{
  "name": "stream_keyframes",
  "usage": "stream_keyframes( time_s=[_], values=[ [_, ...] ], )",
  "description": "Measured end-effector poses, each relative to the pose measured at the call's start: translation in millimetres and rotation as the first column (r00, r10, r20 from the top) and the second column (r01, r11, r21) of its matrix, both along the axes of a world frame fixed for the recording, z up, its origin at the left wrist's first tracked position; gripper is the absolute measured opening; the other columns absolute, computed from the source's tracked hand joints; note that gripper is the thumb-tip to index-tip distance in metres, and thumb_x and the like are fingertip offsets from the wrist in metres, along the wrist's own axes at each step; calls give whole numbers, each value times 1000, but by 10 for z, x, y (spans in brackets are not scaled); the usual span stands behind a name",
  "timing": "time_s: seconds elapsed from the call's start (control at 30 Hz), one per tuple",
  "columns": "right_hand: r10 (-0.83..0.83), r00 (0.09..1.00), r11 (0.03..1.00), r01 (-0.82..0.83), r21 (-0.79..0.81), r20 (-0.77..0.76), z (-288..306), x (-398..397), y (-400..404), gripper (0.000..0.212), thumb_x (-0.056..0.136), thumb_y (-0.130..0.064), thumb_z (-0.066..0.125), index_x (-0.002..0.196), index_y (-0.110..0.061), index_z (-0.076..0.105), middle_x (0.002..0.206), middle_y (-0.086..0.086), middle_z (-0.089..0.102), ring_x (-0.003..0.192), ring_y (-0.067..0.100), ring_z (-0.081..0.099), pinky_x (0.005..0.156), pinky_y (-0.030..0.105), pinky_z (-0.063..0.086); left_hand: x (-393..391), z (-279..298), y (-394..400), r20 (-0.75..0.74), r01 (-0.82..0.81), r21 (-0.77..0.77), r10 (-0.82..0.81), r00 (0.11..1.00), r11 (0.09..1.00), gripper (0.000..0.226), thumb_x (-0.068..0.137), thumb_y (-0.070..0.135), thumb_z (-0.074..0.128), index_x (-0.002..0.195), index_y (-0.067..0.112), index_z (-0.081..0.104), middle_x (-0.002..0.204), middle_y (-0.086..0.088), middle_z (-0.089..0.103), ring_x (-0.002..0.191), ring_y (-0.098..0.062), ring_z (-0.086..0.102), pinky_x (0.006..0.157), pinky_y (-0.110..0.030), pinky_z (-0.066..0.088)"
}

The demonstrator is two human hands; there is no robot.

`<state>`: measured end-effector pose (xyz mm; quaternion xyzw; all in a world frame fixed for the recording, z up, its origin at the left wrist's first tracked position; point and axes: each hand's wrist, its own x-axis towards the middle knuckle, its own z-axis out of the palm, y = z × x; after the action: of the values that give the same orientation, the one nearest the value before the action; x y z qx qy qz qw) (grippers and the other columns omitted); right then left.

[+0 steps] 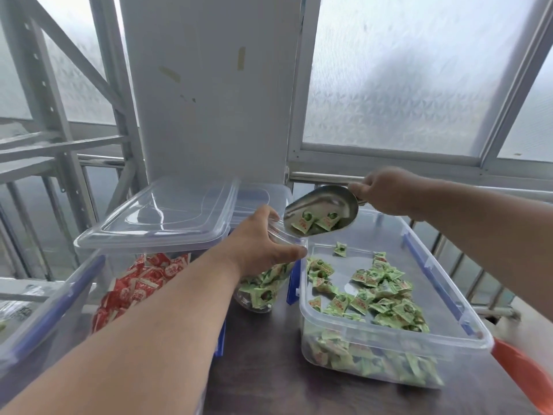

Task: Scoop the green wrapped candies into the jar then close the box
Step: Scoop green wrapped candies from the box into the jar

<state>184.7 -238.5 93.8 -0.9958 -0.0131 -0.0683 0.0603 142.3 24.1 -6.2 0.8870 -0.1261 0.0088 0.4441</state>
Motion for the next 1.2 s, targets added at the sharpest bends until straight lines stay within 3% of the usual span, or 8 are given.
stream_keyframes(
  time_s=[0.1,0.23,0.47,0.53,0.67,0.87,1.07,1.2],
  values=[
    [163,953,971,-109,-211,257,90,-74,224,52,106,-49,40,82,-10,64,85,8,61,87,28,56,85,41,47,11,3,-4,-5,-2,-17,2,1000,1000,77,74,55,92,134,33,48,117,9,65,103,-9,67,85,-33,60],
    [394,742,914,-257,-313,542,87,-130,369,45,103,-42,57,80,-5,70,92,7,61,107,32,49,91,48,42,24,0,-17,12,-1,-41,2,1000,999,69,75,52,92,127,32,52,114,9,67,102,-7,66,77,-26,52],
    [149,771,989,-122,-86,620,60,-170,202,44,105,-41,52,89,-6,73,103,11,63,115,35,46,97,51,40,41,-45,0,21,-9,-9,9,1000,1000,86,73,58,91,141,32,45,124,11,59,109,-7,61,87,-28,51],
    [15,802,999,9,-37,598,-7,-149,70,44,106,-42,48,96,-7,72,109,13,59,120,37,43,96,52,39,40,-52,11,31,-7,3,6,999,1000,94,72,60,91,148,30,43,127,11,57,108,-4,59,86,-26,49],
    [-344,910,918,378,-120,233,-234,7,-217,60,106,-55,37,115,-4,67,107,16,51,116,37,50,83,45,40,37,-47,15,37,6,8,-6,999,1000,95,75,59,91,151,28,42,131,9,54,111,-8,57,81,-21,44],
    [-246,938,964,211,-162,-245,-553,-112,-310,26,93,-30,66,98,-5,74,98,9,71,98,28,69,80,34,55,58,-49,9,48,6,18,-7,999,1000,92,76,59,91,149,28,44,131,9,53,112,-9,55,77,-17,41],
    [-73,996,927,87,-366,51,-607,25,-389,24,94,-14,52,98,-25,72,102,1,66,101,26,51,90,41,49,88,-57,2,59,-3,16,2,998,1000,92,76,56,93,149,28,45,134,8,55,117,-12,56,91,-25,42],
    [9,951,902,126,-413,310,-667,2,-397,32,89,-6,54,106,-21,76,105,8,59,116,33,46,97,45,44,107,-78,4,83,3,11,-4,997,1000,88,73,50,96,144,30,48,127,12,59,108,-5,60,81,-16,44]
  ],
)
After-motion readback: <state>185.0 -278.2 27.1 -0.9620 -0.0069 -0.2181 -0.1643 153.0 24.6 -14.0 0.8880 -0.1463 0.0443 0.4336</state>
